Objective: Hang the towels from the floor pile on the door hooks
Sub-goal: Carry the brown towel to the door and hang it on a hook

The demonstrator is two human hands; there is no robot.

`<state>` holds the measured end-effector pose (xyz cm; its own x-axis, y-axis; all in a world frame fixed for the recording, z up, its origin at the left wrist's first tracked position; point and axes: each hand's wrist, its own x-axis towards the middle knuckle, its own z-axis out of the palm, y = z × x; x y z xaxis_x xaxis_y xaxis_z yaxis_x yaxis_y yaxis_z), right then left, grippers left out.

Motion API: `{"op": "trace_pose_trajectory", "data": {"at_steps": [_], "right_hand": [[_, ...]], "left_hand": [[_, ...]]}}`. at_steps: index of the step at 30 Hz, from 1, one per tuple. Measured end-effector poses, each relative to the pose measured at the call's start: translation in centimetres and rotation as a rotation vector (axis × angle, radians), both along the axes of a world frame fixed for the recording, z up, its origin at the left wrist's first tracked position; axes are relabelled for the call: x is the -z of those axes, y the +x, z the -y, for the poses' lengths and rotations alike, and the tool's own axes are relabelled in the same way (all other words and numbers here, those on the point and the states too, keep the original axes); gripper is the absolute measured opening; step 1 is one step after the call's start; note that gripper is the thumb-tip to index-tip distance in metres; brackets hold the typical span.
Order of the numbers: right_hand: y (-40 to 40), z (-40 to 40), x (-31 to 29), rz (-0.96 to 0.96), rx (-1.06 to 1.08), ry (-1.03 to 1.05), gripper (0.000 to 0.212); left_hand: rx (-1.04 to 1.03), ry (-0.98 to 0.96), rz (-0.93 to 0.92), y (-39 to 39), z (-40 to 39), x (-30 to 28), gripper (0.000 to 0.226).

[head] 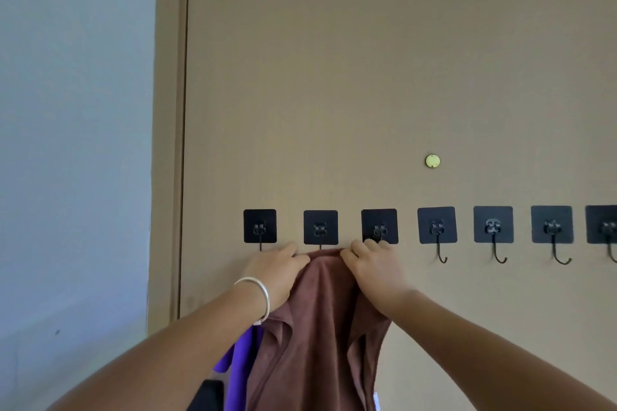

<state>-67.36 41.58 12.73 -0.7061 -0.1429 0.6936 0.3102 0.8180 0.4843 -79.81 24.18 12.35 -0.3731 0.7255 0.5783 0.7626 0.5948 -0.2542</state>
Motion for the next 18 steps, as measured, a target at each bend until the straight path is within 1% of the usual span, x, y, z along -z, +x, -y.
{"op": "trace_pose_trajectory", "data": {"at_steps": [1,3,5,7,8,10,13,15,16,18], "right_hand": [[-0.1,0.1,0.5,-0.005,0.001,0.008,0.023],[-0.3,0.3,1.5,0.046,0.045,-0.013,0.018],[-0.4,0.6,2.2,0.087,0.087,-0.003,0.020],[-0.2,1.4,2.3,0.081,0.099,0.001,0.021],[-0.3,1.7,2.4,0.054,0.084,-0.018,0.022],[-0.6,2.1,3.0,0.033,0.051,-0.124,0.025],[-1.6,2.4,5.1,0.086,-0.012,-0.444,0.031],[-2.0,2.4,6.7,0.069,-0.091,-0.642,0.036],[-2.1,2.5,7.4,0.068,-0.115,-0.706,0.035],[-2.0,2.6,8.2,0.121,-0.124,-0.715,0.030]], "left_hand": [[0.003,0.006,-0.012,0.1,-0.1,0.3,0.043],[0.022,0.021,-0.067,0.3,-0.4,1.0,0.040],[0.031,0.031,-0.150,0.5,-0.7,1.6,0.035],[0.022,0.015,-0.146,1.1,-1.1,1.9,0.032],[0.020,0.007,-0.086,1.4,-1.3,2.0,0.031],[0.021,0.006,0.105,1.9,-1.6,2.2,0.029],[0.080,0.047,0.335,2.0,-1.5,3.1,0.025],[0.114,0.098,0.474,1.9,-1.2,4.1,0.023],[0.130,0.114,0.533,1.8,-1.1,4.6,0.024],[0.161,0.108,0.637,1.7,-0.7,5.1,0.025]]}}
